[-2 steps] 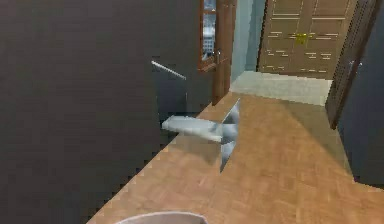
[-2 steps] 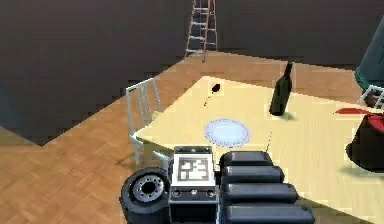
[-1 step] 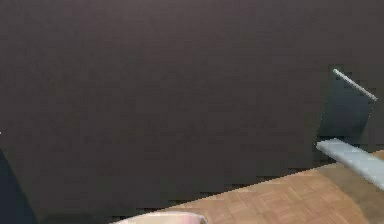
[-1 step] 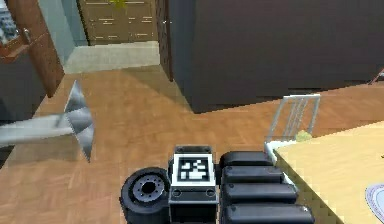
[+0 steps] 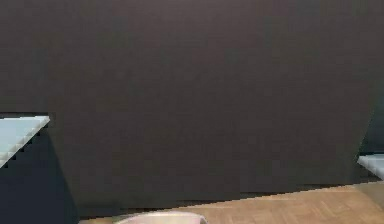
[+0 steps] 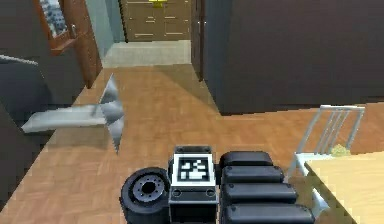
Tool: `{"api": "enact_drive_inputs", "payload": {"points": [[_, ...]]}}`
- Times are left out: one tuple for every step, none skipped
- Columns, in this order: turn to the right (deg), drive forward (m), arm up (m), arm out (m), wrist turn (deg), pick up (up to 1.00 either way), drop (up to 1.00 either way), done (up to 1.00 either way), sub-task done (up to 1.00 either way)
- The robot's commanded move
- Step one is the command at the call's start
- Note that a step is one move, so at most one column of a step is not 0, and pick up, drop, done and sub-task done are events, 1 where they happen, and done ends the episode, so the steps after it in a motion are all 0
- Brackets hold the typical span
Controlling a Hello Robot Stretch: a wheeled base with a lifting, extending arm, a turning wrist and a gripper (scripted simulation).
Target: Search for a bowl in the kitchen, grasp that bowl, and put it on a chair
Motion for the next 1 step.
{"api": "enact_drive_inputs", "payload": {"points": [[0.0,0.1,0.0,0.0,0.0,0.0,0.0,0.0,0.0]]}}
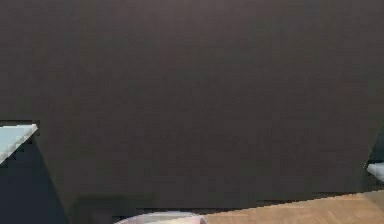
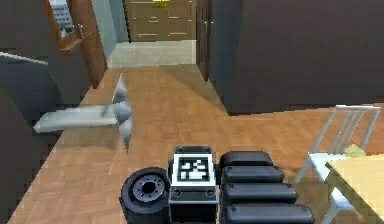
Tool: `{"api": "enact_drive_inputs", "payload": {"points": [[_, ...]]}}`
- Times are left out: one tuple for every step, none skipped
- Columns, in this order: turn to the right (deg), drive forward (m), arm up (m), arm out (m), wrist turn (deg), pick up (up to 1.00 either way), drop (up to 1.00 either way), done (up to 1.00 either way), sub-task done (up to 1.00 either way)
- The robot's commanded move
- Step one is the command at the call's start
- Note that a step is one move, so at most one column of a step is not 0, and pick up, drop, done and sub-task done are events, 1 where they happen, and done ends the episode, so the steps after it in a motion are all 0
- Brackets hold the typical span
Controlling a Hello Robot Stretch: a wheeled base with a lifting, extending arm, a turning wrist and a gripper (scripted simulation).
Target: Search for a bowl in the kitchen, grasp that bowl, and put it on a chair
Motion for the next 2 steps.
{"api": "enact_drive_inputs", "payload": {"points": [[-45.0,0.0,0.0,0.0,0.0,0.0,0.0,0.0,0.0],[-45.0,0.0,0.0,0.0,0.0,0.0,0.0,0.0,0.0]]}}
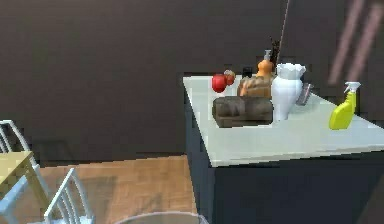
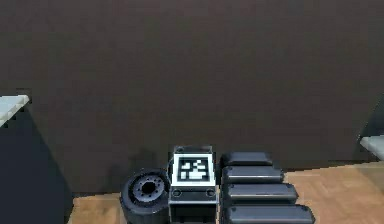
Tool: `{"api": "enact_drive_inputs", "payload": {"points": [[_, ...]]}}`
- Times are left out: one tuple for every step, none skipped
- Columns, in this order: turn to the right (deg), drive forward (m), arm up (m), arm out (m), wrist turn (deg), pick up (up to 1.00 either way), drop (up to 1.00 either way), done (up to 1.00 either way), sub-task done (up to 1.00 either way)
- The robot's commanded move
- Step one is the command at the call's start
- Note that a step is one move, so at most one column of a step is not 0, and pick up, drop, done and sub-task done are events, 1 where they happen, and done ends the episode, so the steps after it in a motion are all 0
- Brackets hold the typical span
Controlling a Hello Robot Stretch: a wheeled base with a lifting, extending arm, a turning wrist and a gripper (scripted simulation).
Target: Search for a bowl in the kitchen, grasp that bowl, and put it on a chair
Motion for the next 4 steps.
{"api": "enact_drive_inputs", "payload": {"points": [[-42.0,0.0,0.0,0.0,0.0,0.0,0.0,0.0,0.0],[45.0,0.0,0.0,0.0,0.0,0.0,0.0,0.0,0.0],[45.0,0.0,0.0,0.0,0.0,0.0,0.0,0.0,0.0],[45.0,0.0,0.0,0.0,0.0,0.0,0.0,0.0,0.0]]}}
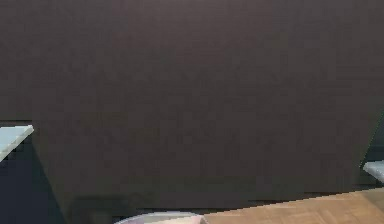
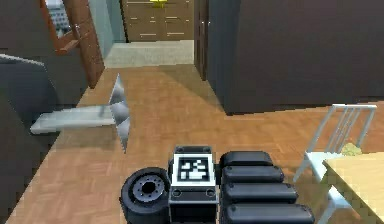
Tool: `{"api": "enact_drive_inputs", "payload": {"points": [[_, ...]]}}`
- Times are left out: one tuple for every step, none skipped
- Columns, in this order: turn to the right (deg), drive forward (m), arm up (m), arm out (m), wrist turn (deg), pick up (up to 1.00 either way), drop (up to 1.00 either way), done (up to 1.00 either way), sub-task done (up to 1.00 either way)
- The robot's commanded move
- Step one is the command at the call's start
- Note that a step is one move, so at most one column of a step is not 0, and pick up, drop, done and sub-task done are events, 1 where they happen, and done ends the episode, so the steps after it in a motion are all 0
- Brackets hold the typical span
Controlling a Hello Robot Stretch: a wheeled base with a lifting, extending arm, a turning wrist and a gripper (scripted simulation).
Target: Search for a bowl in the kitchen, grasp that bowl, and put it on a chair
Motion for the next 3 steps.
{"api": "enact_drive_inputs", "payload": {"points": [[12.0,0.0,0.0,0.0,0.0,0.0,0.0,0.0,0.0],[-45.0,0.0,0.0,0.0,0.0,0.0,0.0,0.0,0.0],[-45.0,0.0,0.0,0.0,0.0,0.0,0.0,0.0,0.0]]}}
